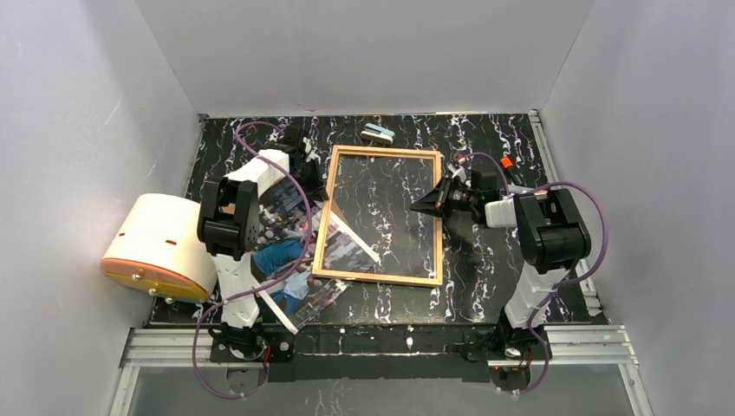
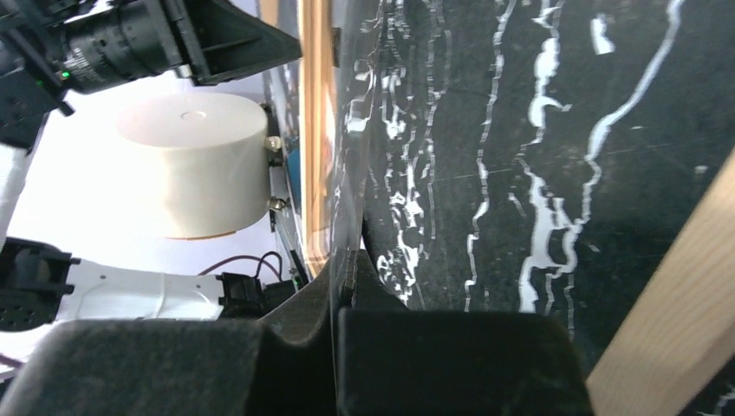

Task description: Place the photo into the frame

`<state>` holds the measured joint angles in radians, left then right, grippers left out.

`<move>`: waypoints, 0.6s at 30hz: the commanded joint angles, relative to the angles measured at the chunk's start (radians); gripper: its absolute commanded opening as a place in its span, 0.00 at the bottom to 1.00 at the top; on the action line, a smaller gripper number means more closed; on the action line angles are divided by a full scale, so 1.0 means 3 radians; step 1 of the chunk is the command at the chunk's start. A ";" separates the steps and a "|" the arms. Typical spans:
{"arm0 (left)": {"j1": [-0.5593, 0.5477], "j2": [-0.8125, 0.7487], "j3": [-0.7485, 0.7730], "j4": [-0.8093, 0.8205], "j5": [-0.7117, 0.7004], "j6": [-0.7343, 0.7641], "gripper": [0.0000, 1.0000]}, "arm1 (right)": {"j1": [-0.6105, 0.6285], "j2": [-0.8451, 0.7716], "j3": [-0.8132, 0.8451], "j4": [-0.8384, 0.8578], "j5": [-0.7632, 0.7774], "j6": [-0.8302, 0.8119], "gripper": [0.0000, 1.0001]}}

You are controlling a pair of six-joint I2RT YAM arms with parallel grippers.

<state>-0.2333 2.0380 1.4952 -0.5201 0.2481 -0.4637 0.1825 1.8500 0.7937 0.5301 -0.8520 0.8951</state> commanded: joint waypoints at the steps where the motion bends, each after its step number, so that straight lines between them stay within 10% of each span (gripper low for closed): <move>1: -0.0006 0.0100 0.0003 -0.0097 -0.0022 0.0032 0.20 | -0.0002 -0.0278 -0.0110 0.0594 -0.0243 0.0119 0.01; 18: -0.0009 0.0108 -0.0029 -0.0092 -0.0041 0.0032 0.20 | -0.0004 -0.0333 -0.0125 0.0755 -0.0154 0.0128 0.01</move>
<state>-0.2321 2.0388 1.4952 -0.5198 0.2516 -0.4652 0.1829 1.7733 0.7563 0.6712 -0.9001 0.9222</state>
